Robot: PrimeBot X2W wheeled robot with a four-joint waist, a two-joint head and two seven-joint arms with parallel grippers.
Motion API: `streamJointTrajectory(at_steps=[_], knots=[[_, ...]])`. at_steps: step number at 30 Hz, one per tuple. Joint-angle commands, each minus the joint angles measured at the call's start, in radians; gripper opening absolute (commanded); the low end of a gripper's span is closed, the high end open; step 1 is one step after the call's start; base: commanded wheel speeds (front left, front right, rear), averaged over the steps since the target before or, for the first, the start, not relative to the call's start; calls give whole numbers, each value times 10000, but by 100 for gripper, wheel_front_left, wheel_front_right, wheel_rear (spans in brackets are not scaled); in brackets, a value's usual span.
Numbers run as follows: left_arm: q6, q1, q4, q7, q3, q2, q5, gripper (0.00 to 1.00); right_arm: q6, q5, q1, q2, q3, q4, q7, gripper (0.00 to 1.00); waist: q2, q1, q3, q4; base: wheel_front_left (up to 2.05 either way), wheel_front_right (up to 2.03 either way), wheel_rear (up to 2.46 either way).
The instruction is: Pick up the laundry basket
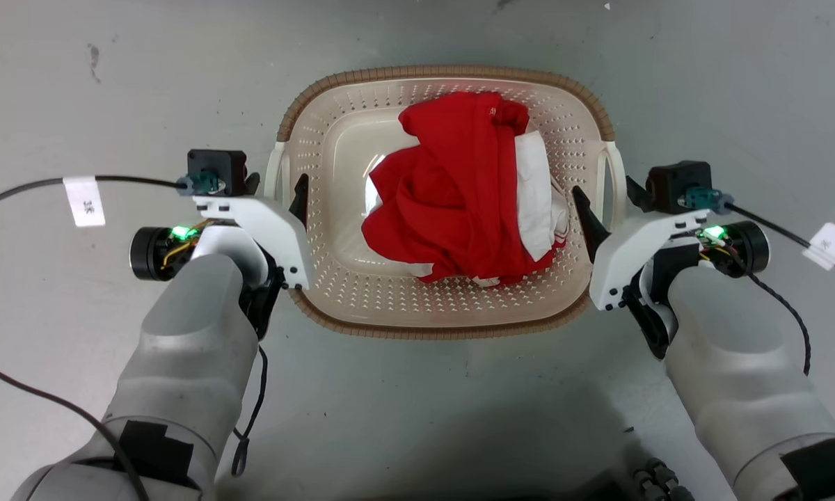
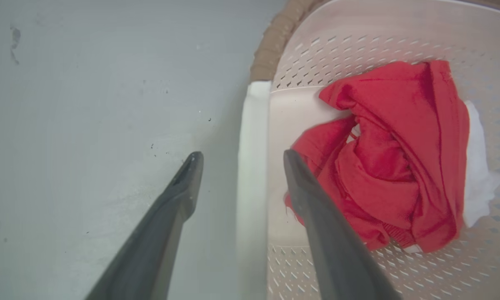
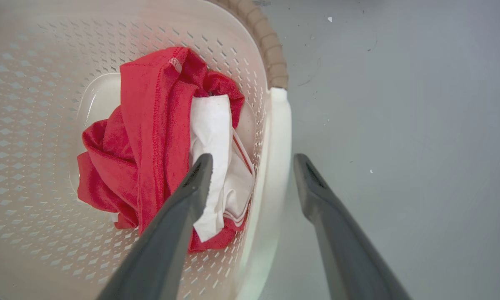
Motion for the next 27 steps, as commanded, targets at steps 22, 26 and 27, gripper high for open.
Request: streamJointTrajectory(at_steps=[22, 26, 27], knots=[[-102, 241, 56, 1723, -987, -464, -1515, 0, 9, 2538, -262, -252, 2220, 827, 1528, 0, 0, -1, -1101, 309, 0, 0, 0], [-106, 310, -46, 2028, -1220, -486, -1852, 0, 10, 2886, -178, -357, 2558, 750, 1854, 0, 0, -1, -1549, 390, 0, 0, 0], [-106, 330, -76, 2088, -1289, -492, -1926, 0, 10, 2982, -137, -376, 2632, 730, 1920, 0, 0, -1, -1701, 412, 0, 0, 0]])
